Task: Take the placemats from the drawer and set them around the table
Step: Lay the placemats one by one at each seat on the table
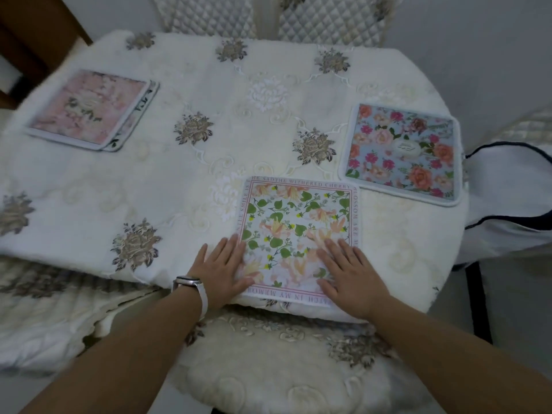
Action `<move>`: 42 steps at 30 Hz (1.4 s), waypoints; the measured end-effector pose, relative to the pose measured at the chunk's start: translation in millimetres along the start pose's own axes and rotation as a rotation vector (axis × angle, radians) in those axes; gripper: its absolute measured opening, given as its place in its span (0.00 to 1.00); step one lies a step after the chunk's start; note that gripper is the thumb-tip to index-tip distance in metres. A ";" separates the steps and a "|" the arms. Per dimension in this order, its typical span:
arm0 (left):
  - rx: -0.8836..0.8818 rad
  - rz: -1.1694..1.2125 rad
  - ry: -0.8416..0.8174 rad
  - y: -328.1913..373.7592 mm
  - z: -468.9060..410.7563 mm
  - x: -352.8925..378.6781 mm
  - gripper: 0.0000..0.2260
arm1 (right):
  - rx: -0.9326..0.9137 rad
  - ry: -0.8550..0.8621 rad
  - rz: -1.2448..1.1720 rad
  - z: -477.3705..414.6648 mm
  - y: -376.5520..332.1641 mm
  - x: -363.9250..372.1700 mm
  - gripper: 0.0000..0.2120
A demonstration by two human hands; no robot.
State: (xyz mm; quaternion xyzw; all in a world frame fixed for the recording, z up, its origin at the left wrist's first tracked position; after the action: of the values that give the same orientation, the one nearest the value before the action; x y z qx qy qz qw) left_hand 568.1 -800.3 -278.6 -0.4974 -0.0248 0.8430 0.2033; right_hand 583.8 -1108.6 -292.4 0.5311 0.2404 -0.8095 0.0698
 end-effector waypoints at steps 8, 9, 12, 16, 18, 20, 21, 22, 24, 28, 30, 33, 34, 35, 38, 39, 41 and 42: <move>-0.090 0.503 0.196 22.3 61.1 -57.5 0.24 | -0.023 -0.093 -0.193 8.5 -4.8 -24.9 0.27; -0.096 0.540 0.240 24.2 75.0 -63.2 0.24 | -0.033 -0.100 -0.207 7.7 -6.6 -33.5 0.25; -0.158 0.534 0.394 19.8 115.6 -79.2 0.26 | -0.088 -0.094 -0.253 3.6 -20.2 -63.9 0.22; -0.287 0.445 0.485 4.8 163.9 -92.0 0.23 | -0.238 -0.027 -0.284 -2.8 -62.9 -107.3 0.21; -0.353 0.431 0.502 -2.3 185.6 -90.1 0.23 | -0.319 -0.028 -0.285 -4.5 -93.9 -125.1 0.22; -0.454 0.542 0.509 -10.8 204.3 -82.8 0.22 | -0.394 -0.038 -0.278 -3.9 -126.9 -138.4 0.23; -0.512 0.637 0.520 -16.3 213.9 -78.9 0.20 | -0.434 -0.039 -0.264 -2.3 -143.9 -142.2 0.23; -0.568 0.719 0.534 -22.2 227.0 -74.9 0.17 | -0.479 -0.036 -0.238 -0.7 -164.3 -144.1 0.23; -0.605 0.748 0.573 -30.2 241.2 -75.0 0.16 | -0.517 0.002 -0.207 3.6 -189.8 -146.8 0.22; -0.710 0.608 0.597 -53.7 292.8 -63.9 0.22 | -0.609 0.024 -0.104 15.9 -256.1 -139.0 0.21; -0.764 0.503 0.599 -65.0 319.8 -52.4 0.22 | -0.652 0.006 -0.067 21.4 -287.5 -132.6 0.20; -0.805 0.393 0.566 -81.4 360.6 -28.8 0.21 | -0.727 -0.013 -0.013 29.1 -338.0 -120.1 0.18; -0.816 0.384 0.559 -87.2 375.5 -19.0 0.21 | -0.754 -0.018 0.002 32.5 -357.5 -115.8 0.18; -0.825 0.380 0.554 -93.4 390.8 -8.5 0.22 | -0.782 -0.021 0.019 36.0 -377.8 -111.5 0.18; -0.865 0.394 0.523 -113.2 436.4 28.1 0.23 | -0.856 -0.025 0.081 47.4 -442.0 -99.1 0.19; -0.893 0.427 0.521 -120.7 452.3 41.8 0.24 | -0.872 -0.032 0.092 51.2 -464.4 -94.3 0.20; -0.964 0.520 0.534 -136.9 482.8 69.8 0.27 | -0.902 -0.032 0.101 59.2 -508.1 -83.8 0.20; -0.992 0.558 0.539 -144.5 496.9 83.7 0.28 | -0.916 -0.026 0.106 63.1 -528.7 -77.7 0.20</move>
State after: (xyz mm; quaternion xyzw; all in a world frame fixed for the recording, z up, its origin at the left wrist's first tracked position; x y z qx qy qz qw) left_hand 157.0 -557.4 -62.3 -0.7153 -0.2302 0.5974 -0.2801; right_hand 370.0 -686.5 -36.2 0.4470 0.5449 -0.6217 0.3415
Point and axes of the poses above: each hand's wrist, its own z-axis away from the middle knuckle, its own x-axis out of the palm, y = z × x, the point moved 4 cm from there along -z, towards the middle knuckle, and after that the axes turned 13 degrees about -z, right-handed, at the moved point
